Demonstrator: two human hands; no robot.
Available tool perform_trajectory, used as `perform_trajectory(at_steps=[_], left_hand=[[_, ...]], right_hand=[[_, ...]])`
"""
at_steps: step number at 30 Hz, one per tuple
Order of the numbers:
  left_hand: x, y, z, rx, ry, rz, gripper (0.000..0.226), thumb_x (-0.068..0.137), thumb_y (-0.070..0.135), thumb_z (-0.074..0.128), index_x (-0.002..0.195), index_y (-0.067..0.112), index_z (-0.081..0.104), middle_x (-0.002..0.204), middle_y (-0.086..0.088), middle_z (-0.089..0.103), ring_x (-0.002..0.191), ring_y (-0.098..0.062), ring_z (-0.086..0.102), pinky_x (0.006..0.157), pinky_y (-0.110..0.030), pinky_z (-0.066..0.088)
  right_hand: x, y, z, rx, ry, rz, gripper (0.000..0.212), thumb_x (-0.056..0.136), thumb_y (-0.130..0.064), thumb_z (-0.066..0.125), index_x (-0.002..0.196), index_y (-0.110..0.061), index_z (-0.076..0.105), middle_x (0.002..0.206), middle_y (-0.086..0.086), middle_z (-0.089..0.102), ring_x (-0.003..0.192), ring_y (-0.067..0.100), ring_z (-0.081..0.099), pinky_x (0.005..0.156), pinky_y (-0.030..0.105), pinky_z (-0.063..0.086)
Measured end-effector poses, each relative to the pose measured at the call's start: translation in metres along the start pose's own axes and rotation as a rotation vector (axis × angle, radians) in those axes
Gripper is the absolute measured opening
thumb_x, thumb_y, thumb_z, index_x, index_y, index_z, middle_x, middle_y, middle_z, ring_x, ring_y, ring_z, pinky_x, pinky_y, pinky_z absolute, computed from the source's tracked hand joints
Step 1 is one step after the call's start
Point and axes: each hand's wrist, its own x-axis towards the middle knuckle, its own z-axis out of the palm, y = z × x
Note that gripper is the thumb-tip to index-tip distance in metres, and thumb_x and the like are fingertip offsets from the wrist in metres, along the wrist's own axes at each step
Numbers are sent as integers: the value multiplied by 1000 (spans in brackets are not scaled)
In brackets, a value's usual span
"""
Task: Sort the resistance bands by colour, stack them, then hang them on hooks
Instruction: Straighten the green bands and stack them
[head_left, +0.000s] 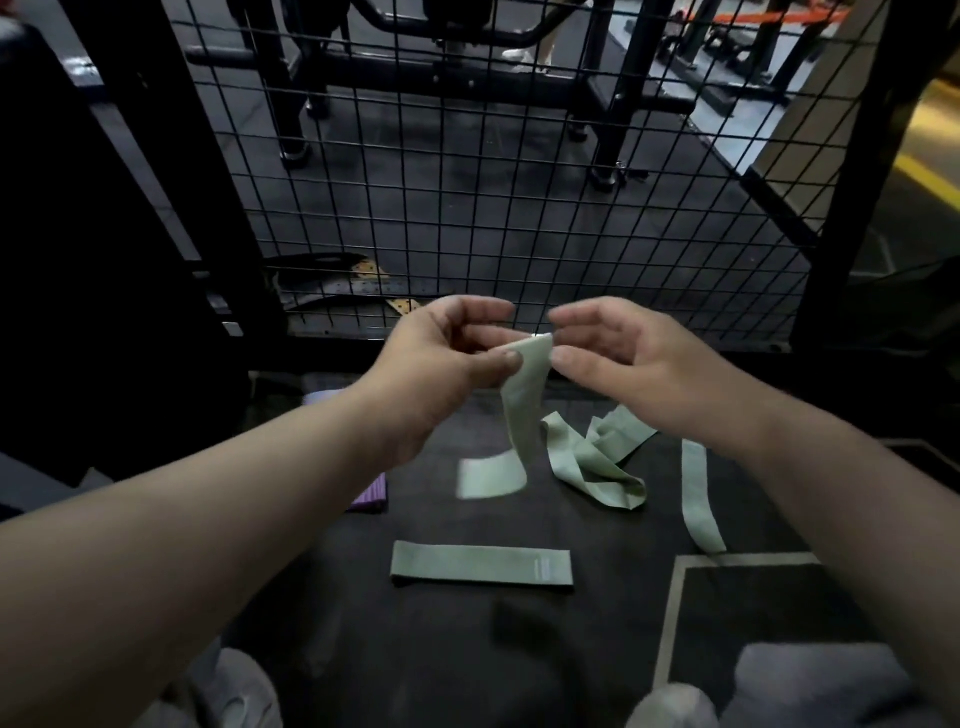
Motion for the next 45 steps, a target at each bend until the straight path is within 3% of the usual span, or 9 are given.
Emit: perform_trajectory(at_steps=[7, 11, 16, 19, 29, 36, 39, 42, 45], left_hand=[[-2, -13, 4, 11, -74, -26, 39, 79, -11, 71, 110, 8, 58, 90, -3, 59, 72, -11, 57, 68, -22, 54], [-4, -20, -4, -42, -254, -178, 31, 76, 0, 74, 104, 11, 63, 92, -6, 64, 79, -14, 62, 66, -27, 50], [-9, -40, -3, 41, -323, -239, 40, 77, 8, 70, 114, -5, 59, 90, -13, 64, 83, -25, 62, 75, -34, 55], [-12, -46, 4, 18, -377, -261, 42, 84, 7, 66, 121, -10, 57, 108, -20, 63, 99, -32, 61, 92, -45, 50], [-22, -67, -30, 417, -566, -634, 15, 86, 19, 70, 90, 5, 71, 90, -21, 71, 76, -31, 67, 74, -41, 56], [20, -103, -87, 578, -21, -662, 13, 83, 15, 76, 87, 5, 68, 62, -5, 69, 50, -13, 61, 47, -22, 49], [12, -154, -91, 577, 94, -770, 18, 88, 12, 72, 75, 8, 60, 54, -7, 65, 41, -12, 59, 46, -21, 51], [0, -210, -99, 503, 223, -849, 19, 92, 6, 67, 77, 5, 55, 55, -12, 57, 31, -10, 51, 34, -15, 41], [-8, -252, -105, 522, 284, -860, 14, 92, 3, 64, 80, 5, 57, 64, -14, 58, 35, -14, 52, 32, -17, 40]], right_hand=[[10, 0, 26, -69, 110, -90, 1, 88, -22, 73, 89, -21, 73, 90, -5, 76, 89, 10, 70, 79, 35, 56], [8, -1, 27, -101, 130, -109, 10, 93, -25, 69, 101, -21, 72, 94, -4, 73, 93, 9, 68, 89, 36, 56], [3, -4, 27, -597, -90, -71, 17, 96, -35, 61, 106, -26, 72, 99, -9, 70, 95, 6, 63, 84, 33, 54], [-1, -5, 22, -522, -33, -46, 12, 96, -35, 62, 99, -27, 70, 89, -10, 67, 82, 4, 63, 72, 28, 53], [9, 43, -21, -30, 400, 278, 13, 101, -23, 54, 100, -17, 65, 99, 1, 64, 76, 13, 60, 63, 23, 54], [11, 154, 50, 145, 251, 838, 11, 99, -6, 55, 88, -7, 53, 75, 10, 52, 30, 9, 51, 27, 14, 33], [3, 215, 100, 141, 269, 905, 5, 100, -12, 54, 98, -8, 57, 83, 11, 61, 37, 7, 59, 36, 17, 41], [0, 266, 134, 76, 256, 983, 15, 100, -17, 51, 109, -13, 62, 103, 5, 70, 91, 18, 70, 70, 25, 48], [-6, 297, 156, 153, 414, 987, 18, 94, -13, 57, 77, -11, 64, 76, 10, 63, 64, 24, 58, 57, 30, 47]])
